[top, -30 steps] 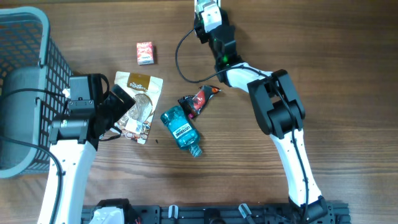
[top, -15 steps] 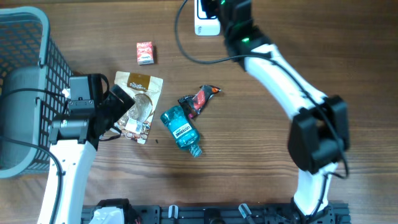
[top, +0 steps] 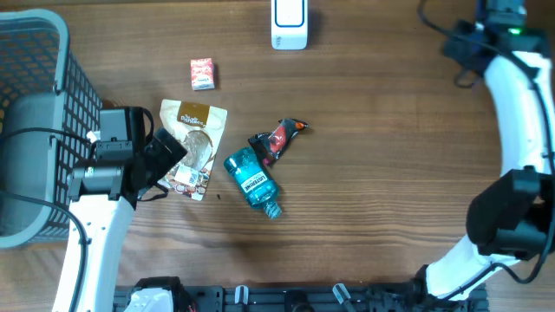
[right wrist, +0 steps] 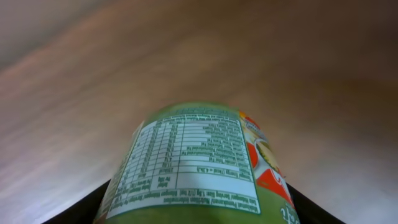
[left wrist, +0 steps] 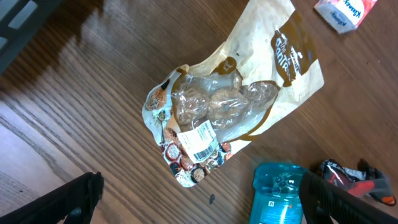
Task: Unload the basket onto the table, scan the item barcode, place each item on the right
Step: 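Carry the jar to the right table edge and release it, then reach the right gripper to the black-red packet and grasp it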
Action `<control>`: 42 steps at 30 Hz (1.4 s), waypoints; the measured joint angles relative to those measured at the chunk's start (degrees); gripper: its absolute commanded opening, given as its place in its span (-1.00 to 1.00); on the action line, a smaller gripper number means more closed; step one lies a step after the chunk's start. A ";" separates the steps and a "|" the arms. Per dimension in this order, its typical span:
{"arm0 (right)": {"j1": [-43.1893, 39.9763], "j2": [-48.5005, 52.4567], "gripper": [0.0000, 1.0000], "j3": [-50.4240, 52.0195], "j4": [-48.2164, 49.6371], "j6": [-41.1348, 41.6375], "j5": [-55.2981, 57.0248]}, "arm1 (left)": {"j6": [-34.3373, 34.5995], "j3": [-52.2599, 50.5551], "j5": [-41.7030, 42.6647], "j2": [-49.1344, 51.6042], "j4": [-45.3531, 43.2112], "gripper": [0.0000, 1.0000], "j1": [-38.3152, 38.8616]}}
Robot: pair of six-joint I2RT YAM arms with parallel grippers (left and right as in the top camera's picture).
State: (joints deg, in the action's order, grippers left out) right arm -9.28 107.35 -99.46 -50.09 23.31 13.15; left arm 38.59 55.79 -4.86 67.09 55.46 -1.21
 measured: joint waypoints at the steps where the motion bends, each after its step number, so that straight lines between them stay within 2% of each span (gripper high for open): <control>1: -2.67 0.00 0.20 0.00 -1.29 0.96 -0.02 | 0.00 0.00 0.02 0.00 0.09 1.00 0.00; 9: -19.04 0.24 0.27 6.93 -1.14 2.91 -3.06 | 0.00 0.00 0.00 0.00 -1.64 1.00 0.00; 18: -23.85 11.54 0.31 12.13 6.21 4.35 -3.91 | 0.00 0.00 0.00 0.00 -1.84 1.00 0.00; 21: -23.93 13.42 0.45 12.13 7.50 4.50 -3.82 | 0.00 0.00 -0.02 0.00 -1.84 1.00 0.00; 24: -23.93 13.75 0.96 12.11 7.65 4.50 -3.72 | 0.00 0.00 -0.07 0.00 -1.84 1.00 0.00; 29: -23.93 14.84 1.00 12.13 9.25 3.39 -3.76 | -0.02 0.00 -1.31 0.00 -1.84 1.00 0.00; 33: -23.93 14.67 1.00 11.78 5.42 1.40 -4.07 | 0.00 0.00 -1.31 0.00 -2.05 1.00 0.00; 35: -23.93 13.00 1.00 11.69 2.86 0.37 -4.79 | -0.02 0.00 -1.31 0.00 -2.36 1.00 0.00; 42: -23.82 -14.14 1.00 10.08 -10.25 -0.46 -8.94 | -0.02 0.00 -1.31 0.00 -2.51 1.00 0.00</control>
State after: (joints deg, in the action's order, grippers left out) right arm -33.10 93.21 -89.38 -60.34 22.85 4.21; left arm 38.57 55.79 -6.17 67.09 52.95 -1.21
